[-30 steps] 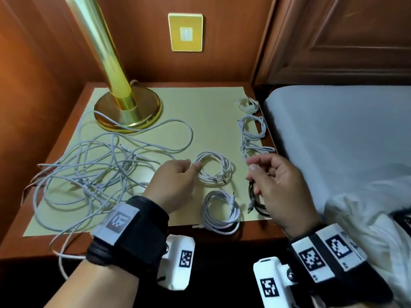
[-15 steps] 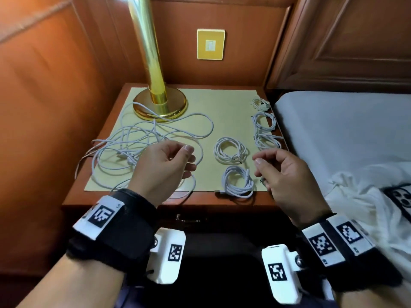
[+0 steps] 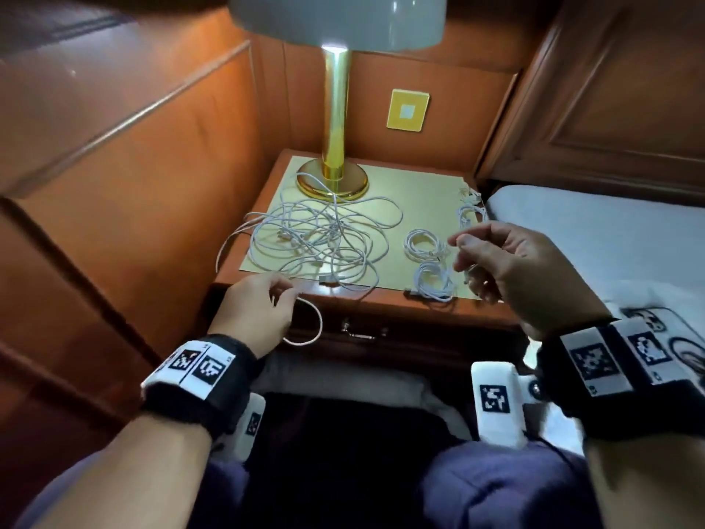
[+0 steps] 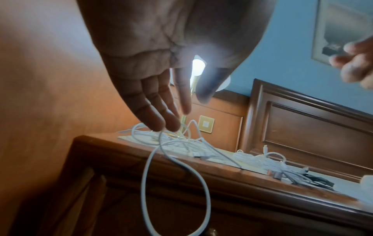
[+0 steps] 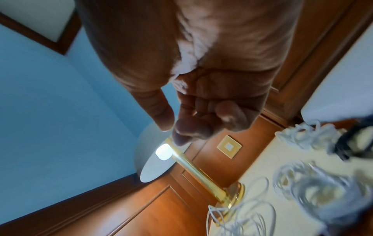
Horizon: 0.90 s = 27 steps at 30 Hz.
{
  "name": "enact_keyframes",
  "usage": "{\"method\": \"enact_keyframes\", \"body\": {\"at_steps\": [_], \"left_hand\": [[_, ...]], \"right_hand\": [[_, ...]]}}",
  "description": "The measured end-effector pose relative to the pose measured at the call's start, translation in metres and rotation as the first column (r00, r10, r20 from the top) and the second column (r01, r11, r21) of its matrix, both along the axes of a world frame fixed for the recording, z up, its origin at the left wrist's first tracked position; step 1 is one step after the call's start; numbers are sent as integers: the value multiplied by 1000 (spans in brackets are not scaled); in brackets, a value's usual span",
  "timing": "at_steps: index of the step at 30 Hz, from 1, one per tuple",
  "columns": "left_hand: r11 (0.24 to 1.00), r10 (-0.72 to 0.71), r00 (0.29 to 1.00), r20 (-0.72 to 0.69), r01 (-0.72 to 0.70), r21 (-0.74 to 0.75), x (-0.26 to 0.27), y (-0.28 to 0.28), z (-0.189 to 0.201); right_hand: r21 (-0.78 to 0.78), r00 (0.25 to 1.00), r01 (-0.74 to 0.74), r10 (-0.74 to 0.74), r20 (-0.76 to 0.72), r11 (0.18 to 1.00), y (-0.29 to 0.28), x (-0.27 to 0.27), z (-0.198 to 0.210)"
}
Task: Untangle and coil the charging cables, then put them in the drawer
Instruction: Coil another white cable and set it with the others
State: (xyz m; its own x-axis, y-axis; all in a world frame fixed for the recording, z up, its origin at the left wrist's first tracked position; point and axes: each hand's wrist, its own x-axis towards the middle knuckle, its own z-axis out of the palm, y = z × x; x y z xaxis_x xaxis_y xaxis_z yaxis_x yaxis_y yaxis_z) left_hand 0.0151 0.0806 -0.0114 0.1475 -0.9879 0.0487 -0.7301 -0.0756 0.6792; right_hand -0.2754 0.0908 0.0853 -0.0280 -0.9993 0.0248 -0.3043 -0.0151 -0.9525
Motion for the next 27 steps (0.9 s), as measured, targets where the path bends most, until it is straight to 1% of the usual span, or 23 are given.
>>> {"method": "enact_keyframes", "body": {"at_steps": [2, 4, 7, 9, 11, 13, 15, 16, 18, 19, 21, 22, 24, 25, 26, 27], "left_hand": [[1000, 11, 1000, -12, -11, -13, 10, -3, -7], [1000, -3, 1000, 3, 3, -23, 17, -9, -15], [996, -80, 990, 119, 75, 46, 16, -22, -23], [988, -127, 982, 137, 114, 103, 11, -31, -25], [979, -169, 980, 106, 154, 134, 8, -39, -29], [975, -185, 980, 71, 174, 142, 9, -47, -34], [985, -160, 987, -24, 161, 63, 12, -54, -35], [991, -130, 989, -72, 131, 11, 13, -56, -34], [995, -57, 980, -191, 40, -91, 16, -58, -29], [992, -37, 959, -282, 1, -129, 19, -58, -28], [979, -26, 874, -486, -75, -188, 24, -57, -23], [969, -29, 810, -586, -121, -214, 26, -56, -19], [947, -47, 653, -756, -211, -241, 28, -55, -13], [938, -52, 581, -812, -250, -239, 29, -55, -11], [933, -52, 534, -844, -276, -232, 30, -54, -8], [929, -45, 516, -856, -293, -226, 31, -52, -7]], "right_hand": [[83, 998, 47, -50, 32, 995, -7, 5, -10], [199, 998, 38, -47, 40, 979, -18, 17, -24], [279, 986, -57, 97, -135, 959, -40, 43, -44], [304, 948, -131, 209, -239, 944, -53, 65, -56], [362, 899, -206, 322, -296, 909, -65, 84, -69], [430, 868, -249, 397, -299, 868, -74, 100, -81], [466, 833, -255, 438, -339, 847, -83, 108, -88], [473, 822, -250, 443, -357, 845, -88, 110, -90], [482, 843, -221, 415, -343, 848, -97, 113, -92], [486, 861, -206, 393, -323, 849, -101, 114, -93], [476, 870, -195, 376, -319, 857, -107, 116, -92], [462, 866, -197, 374, -332, 865, -109, 118, -92], [423, 870, -184, 347, -350, 887, -109, 122, -90], [395, 873, -169, 324, -366, 903, -108, 124, -88], [364, 869, -150, 298, -395, 919, -107, 125, -86], [338, 863, -138, 280, -420, 931, -106, 127, -85]]}}
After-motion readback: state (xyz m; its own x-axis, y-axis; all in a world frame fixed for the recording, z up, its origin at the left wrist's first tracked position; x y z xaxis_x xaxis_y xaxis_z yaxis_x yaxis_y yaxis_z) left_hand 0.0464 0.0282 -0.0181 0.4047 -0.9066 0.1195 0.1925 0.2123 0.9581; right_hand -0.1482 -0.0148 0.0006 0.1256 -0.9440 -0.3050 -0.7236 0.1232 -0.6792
